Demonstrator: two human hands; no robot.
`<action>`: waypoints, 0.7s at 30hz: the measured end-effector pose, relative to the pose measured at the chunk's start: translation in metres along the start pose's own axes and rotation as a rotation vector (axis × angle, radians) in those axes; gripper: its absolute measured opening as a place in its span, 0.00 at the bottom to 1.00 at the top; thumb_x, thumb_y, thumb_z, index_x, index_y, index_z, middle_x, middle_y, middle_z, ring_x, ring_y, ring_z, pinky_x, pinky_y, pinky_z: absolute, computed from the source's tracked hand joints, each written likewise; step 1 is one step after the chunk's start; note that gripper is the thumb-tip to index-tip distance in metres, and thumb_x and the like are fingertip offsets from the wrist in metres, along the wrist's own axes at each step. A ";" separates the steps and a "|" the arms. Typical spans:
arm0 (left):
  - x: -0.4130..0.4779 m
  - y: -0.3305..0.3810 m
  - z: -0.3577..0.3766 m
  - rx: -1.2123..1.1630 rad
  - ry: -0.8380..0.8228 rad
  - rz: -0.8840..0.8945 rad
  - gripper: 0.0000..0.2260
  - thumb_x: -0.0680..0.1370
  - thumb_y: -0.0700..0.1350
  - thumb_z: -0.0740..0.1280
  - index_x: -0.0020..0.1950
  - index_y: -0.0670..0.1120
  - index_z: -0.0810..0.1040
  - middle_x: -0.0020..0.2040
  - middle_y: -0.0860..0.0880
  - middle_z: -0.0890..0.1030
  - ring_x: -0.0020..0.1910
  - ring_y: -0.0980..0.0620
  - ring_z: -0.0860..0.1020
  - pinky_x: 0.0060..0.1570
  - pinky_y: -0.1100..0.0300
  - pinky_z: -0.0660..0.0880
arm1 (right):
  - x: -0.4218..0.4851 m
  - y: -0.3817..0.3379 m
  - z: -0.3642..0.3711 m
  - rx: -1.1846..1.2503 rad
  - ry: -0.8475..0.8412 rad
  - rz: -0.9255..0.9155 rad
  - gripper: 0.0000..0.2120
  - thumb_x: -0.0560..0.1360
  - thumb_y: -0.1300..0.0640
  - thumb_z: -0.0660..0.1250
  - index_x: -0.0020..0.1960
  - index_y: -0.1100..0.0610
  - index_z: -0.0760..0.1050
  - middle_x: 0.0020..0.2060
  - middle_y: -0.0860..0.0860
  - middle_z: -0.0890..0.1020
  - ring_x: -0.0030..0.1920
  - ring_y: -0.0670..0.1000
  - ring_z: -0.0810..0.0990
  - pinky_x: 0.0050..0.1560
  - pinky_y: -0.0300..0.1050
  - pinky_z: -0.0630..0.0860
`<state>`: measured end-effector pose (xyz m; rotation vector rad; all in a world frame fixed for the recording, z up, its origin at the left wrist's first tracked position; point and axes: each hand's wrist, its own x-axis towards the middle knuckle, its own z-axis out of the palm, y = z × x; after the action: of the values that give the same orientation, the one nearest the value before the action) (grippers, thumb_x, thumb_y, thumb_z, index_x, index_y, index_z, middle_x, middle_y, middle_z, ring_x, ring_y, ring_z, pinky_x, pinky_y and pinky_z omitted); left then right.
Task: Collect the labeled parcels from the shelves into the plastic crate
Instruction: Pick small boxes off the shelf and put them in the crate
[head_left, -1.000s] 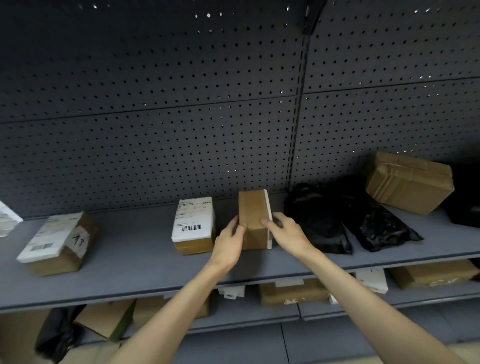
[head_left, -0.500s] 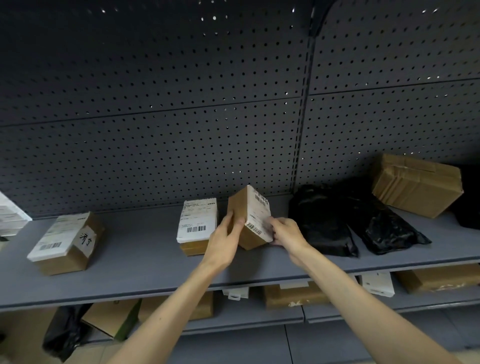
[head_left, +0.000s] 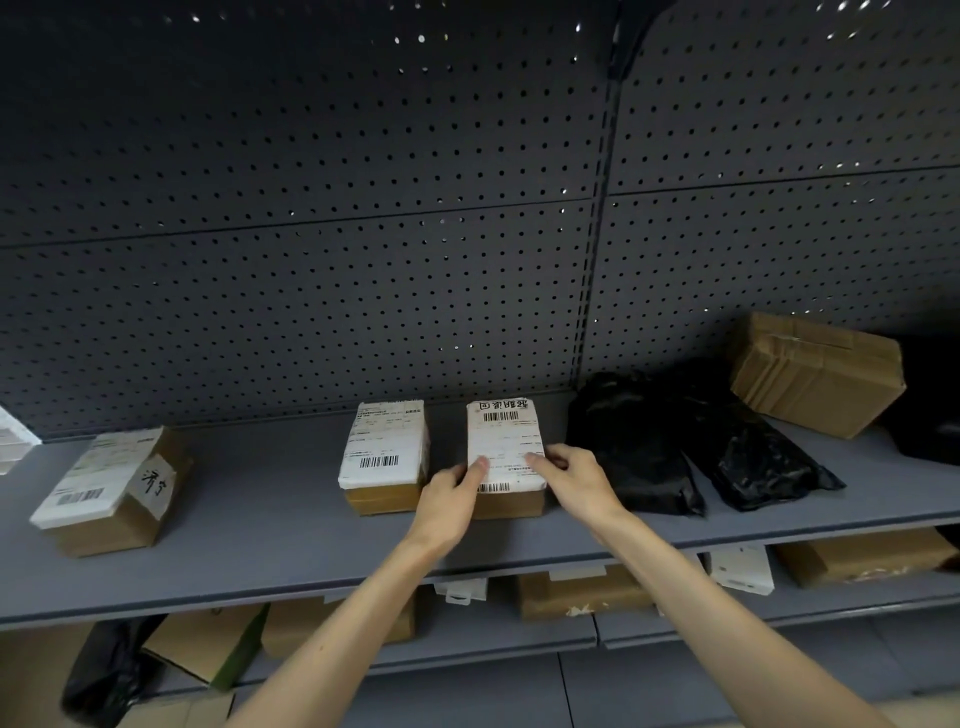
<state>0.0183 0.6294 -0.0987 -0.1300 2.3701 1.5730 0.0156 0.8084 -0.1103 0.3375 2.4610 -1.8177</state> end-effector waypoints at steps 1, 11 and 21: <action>0.000 -0.001 -0.001 -0.011 0.000 0.001 0.24 0.83 0.59 0.60 0.72 0.44 0.75 0.67 0.49 0.80 0.65 0.52 0.76 0.63 0.60 0.69 | 0.000 0.001 0.000 -0.001 0.002 0.001 0.15 0.79 0.52 0.69 0.62 0.58 0.79 0.54 0.50 0.84 0.54 0.47 0.82 0.57 0.41 0.78; -0.004 0.006 -0.009 -0.199 0.007 0.118 0.27 0.82 0.56 0.65 0.80 0.52 0.64 0.71 0.55 0.76 0.70 0.55 0.73 0.71 0.46 0.71 | -0.007 -0.012 -0.008 0.106 0.013 -0.072 0.14 0.77 0.59 0.70 0.63 0.56 0.76 0.56 0.51 0.83 0.55 0.48 0.81 0.54 0.39 0.76; 0.003 0.032 -0.047 -0.148 -0.085 0.282 0.18 0.80 0.48 0.69 0.70 0.50 0.78 0.60 0.55 0.84 0.63 0.55 0.80 0.67 0.52 0.74 | 0.001 -0.044 -0.061 0.142 -0.069 -0.115 0.41 0.65 0.42 0.79 0.72 0.57 0.69 0.61 0.48 0.81 0.62 0.46 0.78 0.69 0.49 0.72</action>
<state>-0.0010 0.5997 -0.0542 0.2473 2.2833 1.8398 0.0097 0.8539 -0.0512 0.1397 2.3573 -2.0180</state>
